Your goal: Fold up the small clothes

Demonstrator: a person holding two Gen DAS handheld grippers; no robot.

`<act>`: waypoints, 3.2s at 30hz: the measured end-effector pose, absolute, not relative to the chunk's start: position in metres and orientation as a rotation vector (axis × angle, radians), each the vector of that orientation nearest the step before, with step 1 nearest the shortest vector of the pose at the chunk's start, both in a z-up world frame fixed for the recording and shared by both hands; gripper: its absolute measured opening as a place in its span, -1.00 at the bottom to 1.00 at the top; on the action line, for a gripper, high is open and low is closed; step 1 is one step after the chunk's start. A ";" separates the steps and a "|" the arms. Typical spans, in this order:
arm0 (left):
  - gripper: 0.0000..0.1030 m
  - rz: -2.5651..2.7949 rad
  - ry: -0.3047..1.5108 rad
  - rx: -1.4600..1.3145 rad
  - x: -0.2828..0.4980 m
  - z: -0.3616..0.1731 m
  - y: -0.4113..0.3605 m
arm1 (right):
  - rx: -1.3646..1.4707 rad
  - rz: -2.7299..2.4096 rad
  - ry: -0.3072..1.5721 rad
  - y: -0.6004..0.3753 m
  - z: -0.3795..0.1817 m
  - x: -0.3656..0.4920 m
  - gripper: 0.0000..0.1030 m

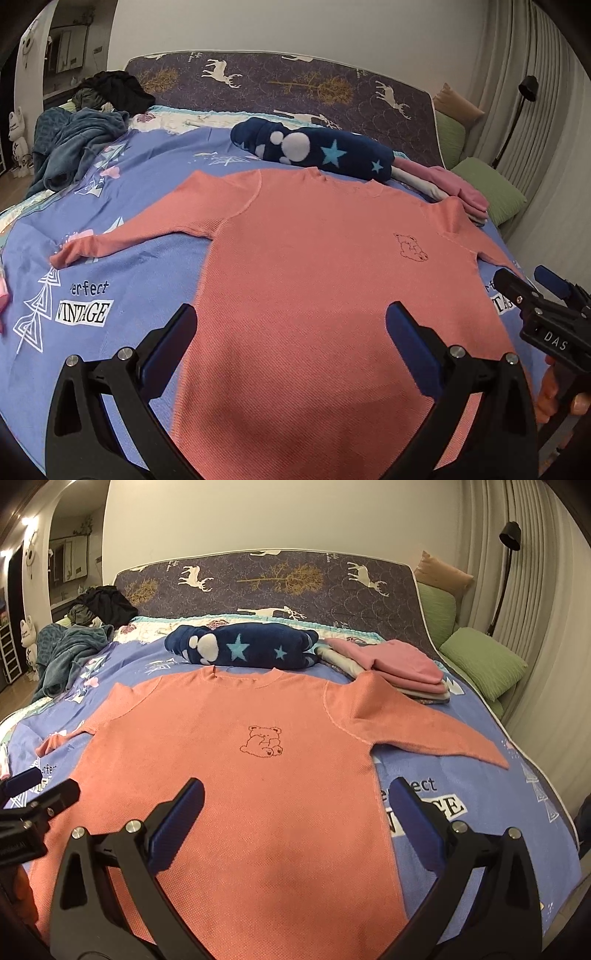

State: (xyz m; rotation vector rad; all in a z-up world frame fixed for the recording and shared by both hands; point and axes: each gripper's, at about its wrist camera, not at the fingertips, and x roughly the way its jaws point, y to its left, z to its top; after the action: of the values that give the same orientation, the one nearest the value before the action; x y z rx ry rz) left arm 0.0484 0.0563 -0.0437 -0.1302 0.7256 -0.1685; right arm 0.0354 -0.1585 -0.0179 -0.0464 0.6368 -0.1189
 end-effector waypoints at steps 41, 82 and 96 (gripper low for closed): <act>-0.89 0.304 0.803 -0.992 0.216 -0.143 0.379 | -0.232 -0.062 0.808 -0.130 -0.062 0.130 0.96; 0.82 -0.083 0.690 0.236 0.138 -0.059 0.048 | -0.121 -0.087 0.755 -0.197 -0.045 0.111 0.96; 0.82 0.039 0.764 0.202 0.175 -0.077 0.071 | 0.202 0.309 0.965 -0.177 -0.063 0.196 -0.22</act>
State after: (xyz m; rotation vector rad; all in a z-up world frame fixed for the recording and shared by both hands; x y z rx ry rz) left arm 0.1752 0.0714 -0.0773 0.2015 0.7643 0.0386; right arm 0.1956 -0.1773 -0.0627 0.2022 0.9655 0.3086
